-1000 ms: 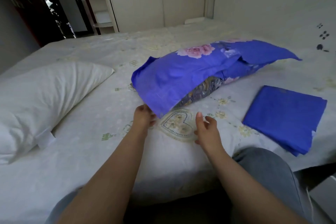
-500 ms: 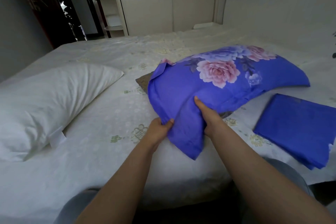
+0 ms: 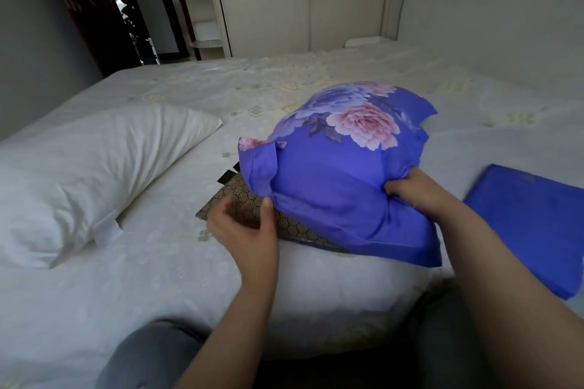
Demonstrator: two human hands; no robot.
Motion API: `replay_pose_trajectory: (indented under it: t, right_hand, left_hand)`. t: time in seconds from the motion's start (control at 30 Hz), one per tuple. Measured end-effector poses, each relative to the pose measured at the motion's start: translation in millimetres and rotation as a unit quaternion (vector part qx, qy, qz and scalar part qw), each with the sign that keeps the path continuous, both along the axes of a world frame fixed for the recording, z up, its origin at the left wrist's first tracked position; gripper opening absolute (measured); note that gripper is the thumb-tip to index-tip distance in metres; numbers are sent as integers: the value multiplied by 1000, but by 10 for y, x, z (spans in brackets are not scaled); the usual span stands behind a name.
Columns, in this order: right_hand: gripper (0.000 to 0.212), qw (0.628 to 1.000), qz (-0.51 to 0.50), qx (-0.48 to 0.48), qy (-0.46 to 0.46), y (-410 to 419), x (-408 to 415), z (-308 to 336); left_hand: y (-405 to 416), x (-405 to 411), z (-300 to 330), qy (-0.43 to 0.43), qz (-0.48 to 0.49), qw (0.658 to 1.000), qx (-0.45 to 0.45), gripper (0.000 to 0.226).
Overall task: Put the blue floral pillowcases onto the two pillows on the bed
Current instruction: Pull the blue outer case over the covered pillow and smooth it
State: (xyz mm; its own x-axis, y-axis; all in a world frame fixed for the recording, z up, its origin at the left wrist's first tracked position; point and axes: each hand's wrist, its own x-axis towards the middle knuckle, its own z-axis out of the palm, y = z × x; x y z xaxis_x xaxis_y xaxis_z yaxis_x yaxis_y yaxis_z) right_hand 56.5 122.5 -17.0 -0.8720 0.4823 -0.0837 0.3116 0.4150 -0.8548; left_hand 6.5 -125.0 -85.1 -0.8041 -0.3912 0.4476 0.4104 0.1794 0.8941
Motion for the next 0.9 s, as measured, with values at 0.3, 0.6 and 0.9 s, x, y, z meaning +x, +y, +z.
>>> replay_pose_trajectory:
  t: [0.3, 0.6, 0.9]
  right_hand:
    - [75, 906, -152, 373, 133, -527, 199, -255]
    - [87, 924, 24, 380, 40, -788, 400, -738]
    - [106, 979, -83, 170, 80, -798, 435, -833]
  left_hand:
    - [96, -499, 558, -60, -79, 910, -403, 88]
    - [-886, -777, -51, -268, 37, 962, -30, 32]
    - [-677, -421, 74, 8, 65, 880, -471, 89]
